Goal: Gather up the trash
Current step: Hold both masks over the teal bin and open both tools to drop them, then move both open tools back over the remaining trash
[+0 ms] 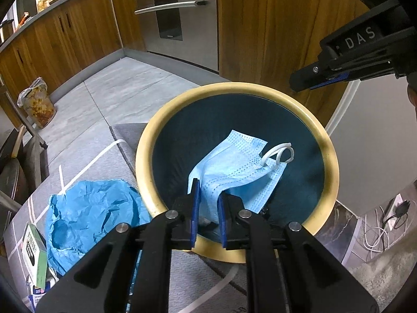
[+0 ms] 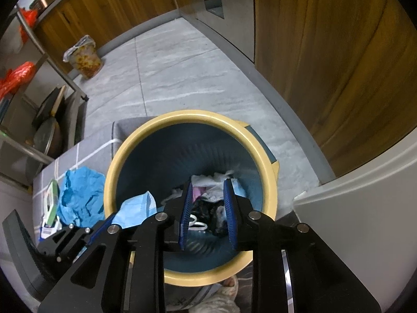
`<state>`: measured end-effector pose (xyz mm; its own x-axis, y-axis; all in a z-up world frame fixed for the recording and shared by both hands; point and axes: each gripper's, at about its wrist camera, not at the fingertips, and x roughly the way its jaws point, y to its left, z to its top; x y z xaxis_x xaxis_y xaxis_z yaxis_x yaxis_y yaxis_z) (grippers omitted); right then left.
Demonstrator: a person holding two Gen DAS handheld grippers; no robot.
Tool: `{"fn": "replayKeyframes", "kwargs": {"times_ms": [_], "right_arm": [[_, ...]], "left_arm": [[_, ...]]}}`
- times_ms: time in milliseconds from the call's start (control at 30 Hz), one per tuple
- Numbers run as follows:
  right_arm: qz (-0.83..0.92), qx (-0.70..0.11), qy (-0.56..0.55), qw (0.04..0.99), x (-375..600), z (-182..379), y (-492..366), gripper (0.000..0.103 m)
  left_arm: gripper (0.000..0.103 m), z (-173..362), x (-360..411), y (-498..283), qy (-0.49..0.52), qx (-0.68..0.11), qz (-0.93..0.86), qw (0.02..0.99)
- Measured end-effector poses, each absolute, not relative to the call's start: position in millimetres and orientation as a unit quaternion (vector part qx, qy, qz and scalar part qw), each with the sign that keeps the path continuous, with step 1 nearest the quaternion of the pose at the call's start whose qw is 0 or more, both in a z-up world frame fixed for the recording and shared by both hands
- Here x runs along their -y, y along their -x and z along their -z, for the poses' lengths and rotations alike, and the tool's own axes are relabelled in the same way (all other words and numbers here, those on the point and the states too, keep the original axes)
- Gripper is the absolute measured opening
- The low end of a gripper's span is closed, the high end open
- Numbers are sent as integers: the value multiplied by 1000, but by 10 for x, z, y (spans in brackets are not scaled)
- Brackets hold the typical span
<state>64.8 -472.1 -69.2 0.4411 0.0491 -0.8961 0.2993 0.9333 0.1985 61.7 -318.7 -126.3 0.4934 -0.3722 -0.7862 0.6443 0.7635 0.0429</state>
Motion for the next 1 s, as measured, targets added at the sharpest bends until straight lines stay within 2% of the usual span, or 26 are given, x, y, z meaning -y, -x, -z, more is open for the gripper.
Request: {"fn": "replayKeyframes", "kwargs": {"times_ms": [133,200,567,667,733,833,1000], "right_arm": [[69,-521,-160,836,4692,658,-634,26],[68,-520,-158,837,4686,652,-623,26],[58,-515,-156,841,4618,592,-606,35],[49,-510,-150,846,4553,548,-601,43],[41,-506,-145,849,4505,516,-595,55],[34,-496,-135,857,4418,448,-584,66],[19,-477,-120,870,4222,329,-576,78]], "left_arm": [[34,1234,3144,-605,-166,-398,289,855],[51,1209,3120,-596,-169,-392,283,859],[68,1061,2931,-545,-159,-381,265,871],[77,1011,2866,-532,-152,-380,259,875],[79,964,2806,-513,-145,-378,256,878],[84,909,2720,-489,-140,-376,250,881],[89,821,2515,-417,-140,-367,233,890]]}}
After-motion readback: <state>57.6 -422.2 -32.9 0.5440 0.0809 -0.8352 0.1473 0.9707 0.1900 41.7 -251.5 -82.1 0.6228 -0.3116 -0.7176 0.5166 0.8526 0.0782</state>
